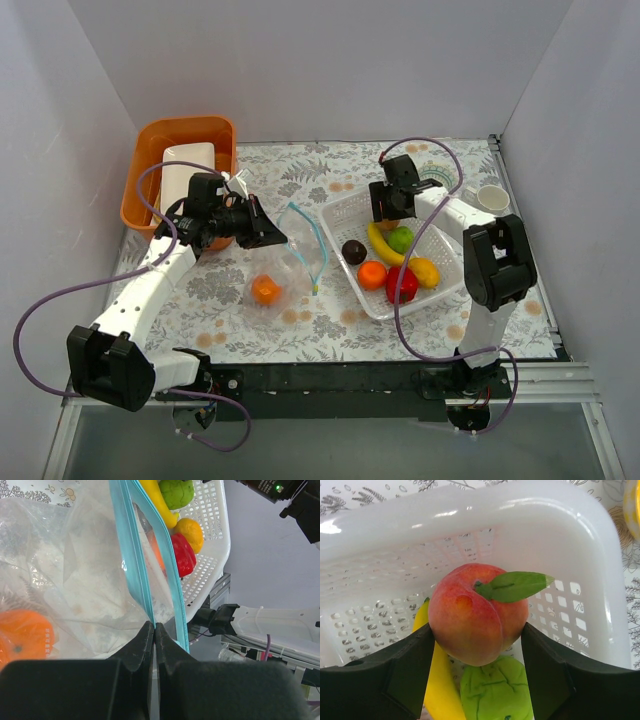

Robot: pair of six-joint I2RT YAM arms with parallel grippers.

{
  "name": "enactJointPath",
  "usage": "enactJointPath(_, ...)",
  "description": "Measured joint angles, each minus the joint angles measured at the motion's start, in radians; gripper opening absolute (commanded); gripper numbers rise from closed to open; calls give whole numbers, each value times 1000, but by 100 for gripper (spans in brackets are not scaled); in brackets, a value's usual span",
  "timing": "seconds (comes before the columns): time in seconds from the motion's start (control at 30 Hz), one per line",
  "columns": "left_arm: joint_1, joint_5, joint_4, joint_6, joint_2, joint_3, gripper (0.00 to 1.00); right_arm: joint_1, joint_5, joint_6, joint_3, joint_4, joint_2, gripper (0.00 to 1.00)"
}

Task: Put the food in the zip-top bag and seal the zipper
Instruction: Pick up the fake fruit from the bin, then place the fake fruit in the zipper food storage bag.

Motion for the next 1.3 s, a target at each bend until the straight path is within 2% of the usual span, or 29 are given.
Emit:
enactJointPath(0.27, 0, 0, -9, 8, 0, 0, 0, -2, -66, 3, -74, 4, -119, 22)
enactJointPath(0.6, 0, 0, -16, 12, 18, 10, 0, 6, -256, 93, -164, 4, -451, 22)
enactJointPath(0.77, 0, 4, -18, 11, 38, 34, 0, 85, -355, 157, -169, 35, -554, 24)
enactJointPath(1.0, 0, 17, -21, 11, 47, 42, 0, 245, -446, 205, -170, 104, -557, 24)
enactJointPath(1.3, 0, 35, -22, 10, 47, 44, 0, 365, -508, 232, -164, 165, -439, 26)
